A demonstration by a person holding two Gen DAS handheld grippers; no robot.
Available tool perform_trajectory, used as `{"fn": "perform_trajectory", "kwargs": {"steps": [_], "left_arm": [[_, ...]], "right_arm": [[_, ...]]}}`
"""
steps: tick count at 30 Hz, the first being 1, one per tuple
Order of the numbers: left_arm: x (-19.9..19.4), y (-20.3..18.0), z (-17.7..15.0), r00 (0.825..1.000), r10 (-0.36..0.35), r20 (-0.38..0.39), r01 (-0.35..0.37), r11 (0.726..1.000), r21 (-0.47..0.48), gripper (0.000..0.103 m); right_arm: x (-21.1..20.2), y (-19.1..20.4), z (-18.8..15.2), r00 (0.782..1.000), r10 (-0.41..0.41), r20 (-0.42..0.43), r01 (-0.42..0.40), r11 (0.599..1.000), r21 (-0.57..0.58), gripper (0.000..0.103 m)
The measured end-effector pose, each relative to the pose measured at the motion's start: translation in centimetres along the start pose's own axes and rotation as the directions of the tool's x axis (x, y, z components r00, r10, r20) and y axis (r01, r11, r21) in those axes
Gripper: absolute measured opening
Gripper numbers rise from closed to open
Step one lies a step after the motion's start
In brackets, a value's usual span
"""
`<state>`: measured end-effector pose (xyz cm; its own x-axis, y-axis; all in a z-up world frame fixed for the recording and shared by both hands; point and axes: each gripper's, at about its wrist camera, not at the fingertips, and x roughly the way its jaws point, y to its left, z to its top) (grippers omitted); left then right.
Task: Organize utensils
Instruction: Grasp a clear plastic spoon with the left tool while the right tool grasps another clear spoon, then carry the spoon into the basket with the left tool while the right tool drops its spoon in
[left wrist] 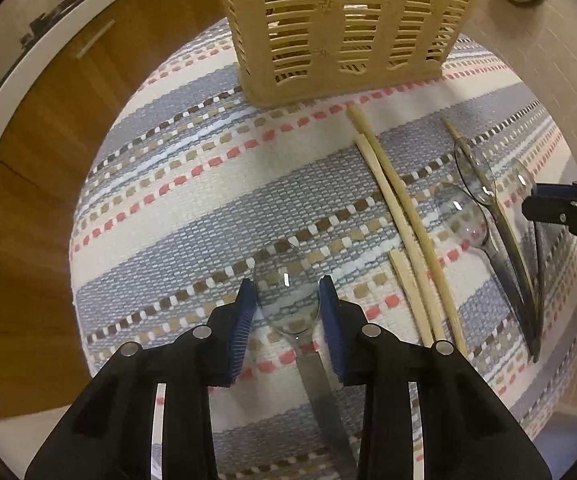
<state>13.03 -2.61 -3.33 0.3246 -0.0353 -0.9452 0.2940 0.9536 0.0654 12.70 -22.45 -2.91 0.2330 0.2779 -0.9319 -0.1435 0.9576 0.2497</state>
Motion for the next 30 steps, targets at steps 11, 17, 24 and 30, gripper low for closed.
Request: {"fn": "perform_trajectory", "kwargs": {"steps": [11, 17, 24, 30], "left_arm": [[-6.4, -0.4, -2.1, 0.960, -0.006, 0.280, 0.030, 0.996, -0.079, 0.030], [-11.6, -0.7, -2.7, 0.876, 0.023, 0.482, 0.038, 0.993, -0.115, 0.031], [-15.7, 0.6, -2.6, 0.767, 0.067, 0.638, 0.060, 0.983, -0.175, 0.031], [-17.7, 1.1, -1.0, 0.720, 0.074, 0.690, 0.061, 0.984, -0.169, 0.031]], "right_arm": [[-5.3, 1.1, -2.7, 0.976, 0.053, 0.212, -0.033, 0.995, -0.096, 0.029], [-8.8, 1.8, -4.3, 0.932, 0.074, 0.355, -0.032, 0.992, -0.122, 0.029], [-12.9, 3.7, -4.4, 0.861, 0.081, 0.501, -0.002, 0.988, -0.157, 0.001], [-12.8, 2.6, -2.7, 0.881, 0.076, 0.466, -0.027, 0.993, -0.111, 0.005]]}}
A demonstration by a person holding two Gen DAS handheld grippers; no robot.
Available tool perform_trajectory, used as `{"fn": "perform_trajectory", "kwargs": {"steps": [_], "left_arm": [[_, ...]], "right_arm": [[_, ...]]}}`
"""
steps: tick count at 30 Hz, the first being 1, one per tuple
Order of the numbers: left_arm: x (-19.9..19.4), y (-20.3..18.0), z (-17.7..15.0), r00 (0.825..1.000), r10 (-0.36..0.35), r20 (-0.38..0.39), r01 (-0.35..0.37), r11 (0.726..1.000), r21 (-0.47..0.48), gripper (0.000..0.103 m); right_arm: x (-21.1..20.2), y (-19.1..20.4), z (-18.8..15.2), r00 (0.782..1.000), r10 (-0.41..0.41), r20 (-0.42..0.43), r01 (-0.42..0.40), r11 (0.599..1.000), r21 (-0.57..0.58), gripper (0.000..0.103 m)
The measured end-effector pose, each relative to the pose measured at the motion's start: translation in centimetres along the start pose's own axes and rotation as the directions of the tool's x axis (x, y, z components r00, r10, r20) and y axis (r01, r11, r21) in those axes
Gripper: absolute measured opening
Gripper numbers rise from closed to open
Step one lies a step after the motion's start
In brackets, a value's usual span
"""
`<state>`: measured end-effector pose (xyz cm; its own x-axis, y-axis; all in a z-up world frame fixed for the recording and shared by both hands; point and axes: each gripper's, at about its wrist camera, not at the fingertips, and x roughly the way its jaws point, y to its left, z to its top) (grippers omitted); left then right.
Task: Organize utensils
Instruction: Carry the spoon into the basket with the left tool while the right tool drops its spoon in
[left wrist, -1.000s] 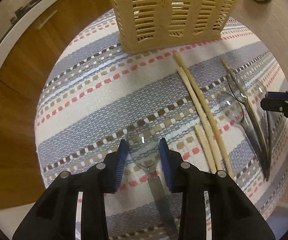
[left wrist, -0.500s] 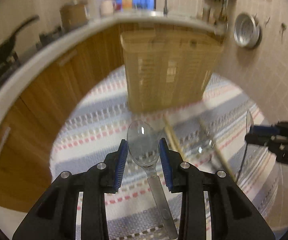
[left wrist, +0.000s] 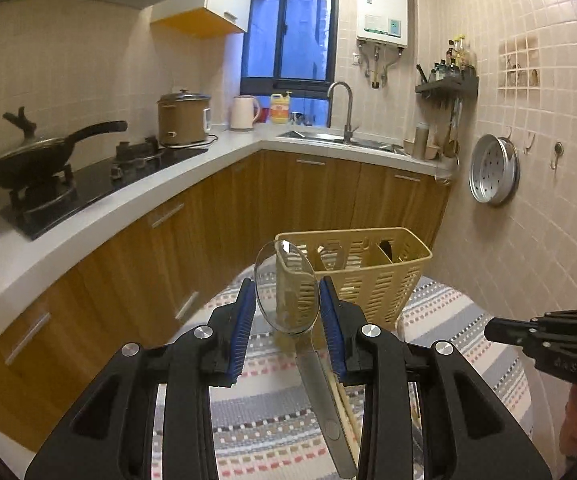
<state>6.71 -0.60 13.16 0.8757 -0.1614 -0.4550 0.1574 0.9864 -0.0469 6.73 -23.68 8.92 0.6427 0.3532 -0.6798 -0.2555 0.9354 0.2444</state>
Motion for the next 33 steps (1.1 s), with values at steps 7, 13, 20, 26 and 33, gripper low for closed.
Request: {"fn": "perform_trajectory", "kwargs": {"steps": [7, 13, 20, 26, 33], "left_arm": [[2.6, 0.7, -0.7, 0.998, -0.025, -0.050, 0.025, 1.000, -0.018, 0.031], [4.1, 1.0, -1.2, 0.997, -0.043, -0.070, 0.043, 0.999, 0.005, 0.031], [4.9, 1.9, -1.8, 0.996, -0.043, -0.073, 0.044, 0.999, 0.004, 0.031], [5.2, 1.9, -1.9, 0.997, -0.052, -0.061, 0.052, 0.999, -0.003, 0.031], [4.0, 1.3, -0.8, 0.999, -0.048, -0.010, 0.048, 0.999, 0.017, 0.031]], "right_arm": [[8.7, -5.3, 0.9, 0.960, -0.011, -0.278, 0.059, 0.985, 0.164, 0.056], [14.7, -7.7, 2.6, 0.937, -0.064, -0.343, 0.157, 0.955, 0.251, 0.048], [17.8, -6.1, 2.6, 0.925, -0.170, -0.340, 0.246, 0.950, 0.192, 0.048], [17.0, -5.4, 1.9, 0.922, -0.208, -0.327, 0.268, 0.952, 0.148, 0.030], [8.9, -3.8, 1.2, 0.968, -0.193, -0.161, 0.209, 0.974, 0.088, 0.030]]}}
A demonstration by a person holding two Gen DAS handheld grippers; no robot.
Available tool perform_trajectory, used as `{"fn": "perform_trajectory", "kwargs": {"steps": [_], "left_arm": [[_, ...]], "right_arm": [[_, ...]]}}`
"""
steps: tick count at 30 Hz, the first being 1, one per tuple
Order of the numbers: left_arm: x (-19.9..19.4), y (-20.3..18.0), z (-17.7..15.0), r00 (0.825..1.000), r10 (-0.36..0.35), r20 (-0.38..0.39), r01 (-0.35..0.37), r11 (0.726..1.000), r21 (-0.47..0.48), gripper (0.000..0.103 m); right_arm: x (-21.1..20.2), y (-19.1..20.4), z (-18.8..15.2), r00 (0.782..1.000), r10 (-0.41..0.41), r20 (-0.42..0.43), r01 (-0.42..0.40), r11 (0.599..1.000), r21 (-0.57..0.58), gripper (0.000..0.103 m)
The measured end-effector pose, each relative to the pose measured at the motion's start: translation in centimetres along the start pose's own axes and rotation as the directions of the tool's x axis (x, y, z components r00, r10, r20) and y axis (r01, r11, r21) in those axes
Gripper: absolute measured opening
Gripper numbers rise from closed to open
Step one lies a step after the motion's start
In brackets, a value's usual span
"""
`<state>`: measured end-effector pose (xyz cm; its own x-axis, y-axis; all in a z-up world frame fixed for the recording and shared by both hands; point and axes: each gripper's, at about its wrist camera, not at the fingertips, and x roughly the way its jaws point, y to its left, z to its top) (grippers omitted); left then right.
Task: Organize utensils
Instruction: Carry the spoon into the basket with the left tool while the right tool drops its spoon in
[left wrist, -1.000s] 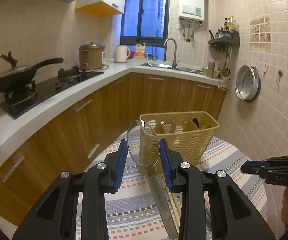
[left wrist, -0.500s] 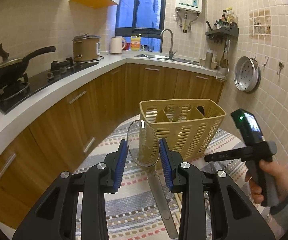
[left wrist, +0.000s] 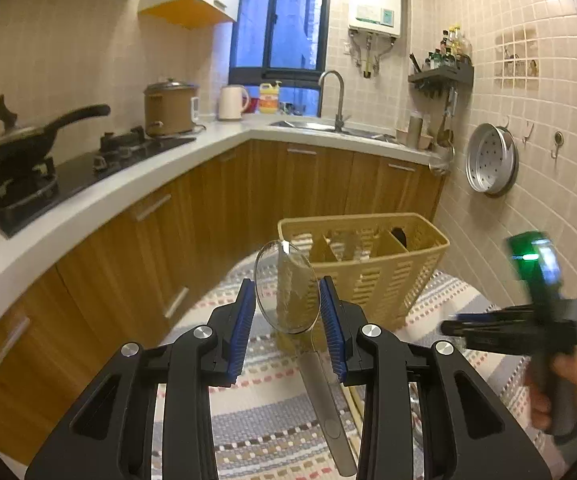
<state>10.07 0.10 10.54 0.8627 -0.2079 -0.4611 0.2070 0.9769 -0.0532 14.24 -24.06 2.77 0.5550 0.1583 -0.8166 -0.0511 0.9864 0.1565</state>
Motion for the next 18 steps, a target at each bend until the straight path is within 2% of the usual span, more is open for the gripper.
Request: {"fn": "perform_trajectory", "kwargs": {"steps": [3, 5, 9, 12, 14, 16, 18], "left_arm": [[-0.5, -0.2, 1.3, 0.999, -0.002, 0.045, 0.002, 1.000, -0.006, 0.031], [-0.9, -0.2, 2.7, 0.996, -0.003, 0.091, 0.004, 1.000, -0.014, 0.031], [-1.7, -0.2, 5.8, 0.977, 0.006, 0.211, 0.001, 0.999, -0.033, 0.031], [-1.9, -0.5, 8.2, 0.950, 0.021, 0.312, -0.006, 0.999, -0.050, 0.031], [-1.6, -0.8, 9.5, 0.928, 0.045, 0.369, -0.024, 0.998, -0.061, 0.031], [-0.8, -1.2, 10.3, 0.915, 0.053, 0.400, -0.027, 0.997, -0.070, 0.031], [0.1, -1.7, 10.7, 0.907, 0.063, 0.417, -0.038, 0.997, -0.069, 0.031]], "right_arm": [[-3.7, -0.3, 0.6, 0.995, 0.041, 0.096, -0.039, 0.999, -0.025, 0.030], [-6.4, -0.2, 1.4, 0.983, 0.069, 0.173, -0.064, 0.997, -0.039, 0.030], [-10.8, 0.9, 3.6, 0.940, 0.108, 0.325, -0.094, 0.994, -0.061, 0.030], [-13.4, 1.6, 5.6, 0.877, 0.114, 0.466, -0.085, 0.993, -0.083, 0.030], [-14.4, 2.0, 7.1, 0.826, 0.116, 0.552, -0.080, 0.993, -0.088, 0.030], [-14.7, 2.6, 8.5, 0.782, 0.091, 0.617, -0.056, 0.996, -0.075, 0.030], [-14.4, 2.7, 9.6, 0.749, 0.089, 0.656, -0.061, 0.996, -0.067, 0.030]]}}
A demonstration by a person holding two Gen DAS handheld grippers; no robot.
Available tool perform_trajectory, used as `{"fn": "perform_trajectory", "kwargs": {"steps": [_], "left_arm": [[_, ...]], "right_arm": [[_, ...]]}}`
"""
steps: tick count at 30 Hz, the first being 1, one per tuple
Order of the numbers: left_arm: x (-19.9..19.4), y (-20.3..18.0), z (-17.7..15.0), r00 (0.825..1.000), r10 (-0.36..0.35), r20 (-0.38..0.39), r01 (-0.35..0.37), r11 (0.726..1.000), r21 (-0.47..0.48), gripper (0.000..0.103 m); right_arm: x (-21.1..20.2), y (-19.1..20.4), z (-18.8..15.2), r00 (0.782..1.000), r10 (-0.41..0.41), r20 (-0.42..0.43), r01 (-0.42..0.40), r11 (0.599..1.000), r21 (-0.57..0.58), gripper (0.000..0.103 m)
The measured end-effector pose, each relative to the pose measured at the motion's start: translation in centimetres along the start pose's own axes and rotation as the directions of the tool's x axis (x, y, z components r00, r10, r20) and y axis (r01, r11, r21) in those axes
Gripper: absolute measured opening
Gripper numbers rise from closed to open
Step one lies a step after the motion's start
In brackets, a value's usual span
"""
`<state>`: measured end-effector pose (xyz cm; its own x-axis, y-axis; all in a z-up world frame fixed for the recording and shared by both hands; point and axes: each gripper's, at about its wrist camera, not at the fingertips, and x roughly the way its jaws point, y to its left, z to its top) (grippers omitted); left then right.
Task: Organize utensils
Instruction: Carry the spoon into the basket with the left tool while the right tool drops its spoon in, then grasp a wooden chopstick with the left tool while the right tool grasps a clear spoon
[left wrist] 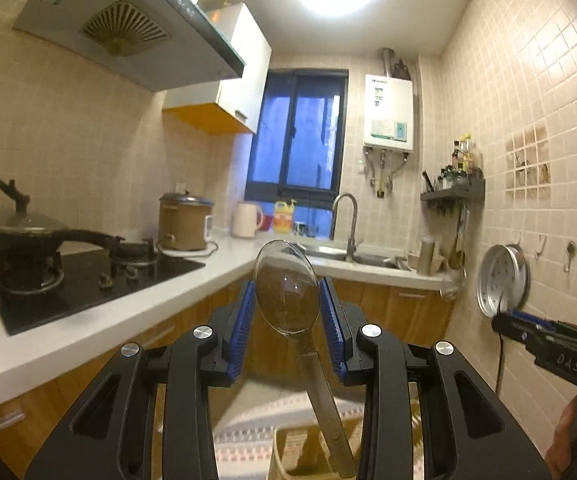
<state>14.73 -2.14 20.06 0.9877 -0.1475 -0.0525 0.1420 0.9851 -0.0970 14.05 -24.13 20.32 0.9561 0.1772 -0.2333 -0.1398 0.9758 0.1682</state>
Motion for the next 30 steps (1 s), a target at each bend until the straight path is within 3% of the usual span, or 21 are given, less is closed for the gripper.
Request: {"fn": "perform_trajectory", "kwargs": {"steps": [8, 15, 23, 26, 27, 28, 29, 30], "left_arm": [[3.6, -1.4, -3.7, 0.995, 0.095, 0.032, -0.098, 0.990, 0.105, 0.031], [6.0, 0.1, -7.4, 0.994, 0.103, -0.045, -0.098, 0.991, 0.090, 0.031], [5.1, 0.7, -9.2, 0.993, 0.108, -0.057, -0.100, 0.988, 0.120, 0.033], [4.4, 1.2, -9.5, 0.993, 0.095, -0.074, -0.086, 0.989, 0.120, 0.043], [4.2, 1.3, -9.4, 0.993, 0.093, -0.078, -0.083, 0.990, 0.116, 0.050], [3.7, 1.4, -9.6, 0.992, 0.095, -0.079, -0.086, 0.990, 0.115, 0.050], [3.2, 1.5, -9.5, 0.992, 0.097, -0.084, -0.087, 0.990, 0.115, 0.050], [2.9, 1.6, -9.4, 0.991, 0.096, -0.092, -0.086, 0.990, 0.112, 0.050]], "right_arm": [[4.8, -0.3, -2.6, 0.993, -0.058, 0.108, 0.060, 0.998, -0.015, 0.030], [7.5, -0.5, -6.2, 0.992, -0.089, 0.089, 0.095, 0.993, -0.064, 0.030], [7.0, 0.3, -8.0, 0.991, -0.087, 0.104, 0.097, 0.991, -0.096, 0.030], [6.4, 0.4, -8.3, 0.993, -0.083, 0.080, 0.091, 0.991, -0.101, 0.031], [6.1, 0.4, -8.4, 0.994, -0.082, 0.072, 0.089, 0.991, -0.099, 0.032], [5.6, 0.4, -8.5, 0.995, -0.081, 0.064, 0.087, 0.991, -0.097, 0.035], [4.9, 0.4, -8.6, 0.995, -0.080, 0.064, 0.085, 0.992, -0.094, 0.050], [4.3, 0.4, -8.6, 0.994, -0.079, 0.072, 0.086, 0.992, -0.093, 0.054]]}}
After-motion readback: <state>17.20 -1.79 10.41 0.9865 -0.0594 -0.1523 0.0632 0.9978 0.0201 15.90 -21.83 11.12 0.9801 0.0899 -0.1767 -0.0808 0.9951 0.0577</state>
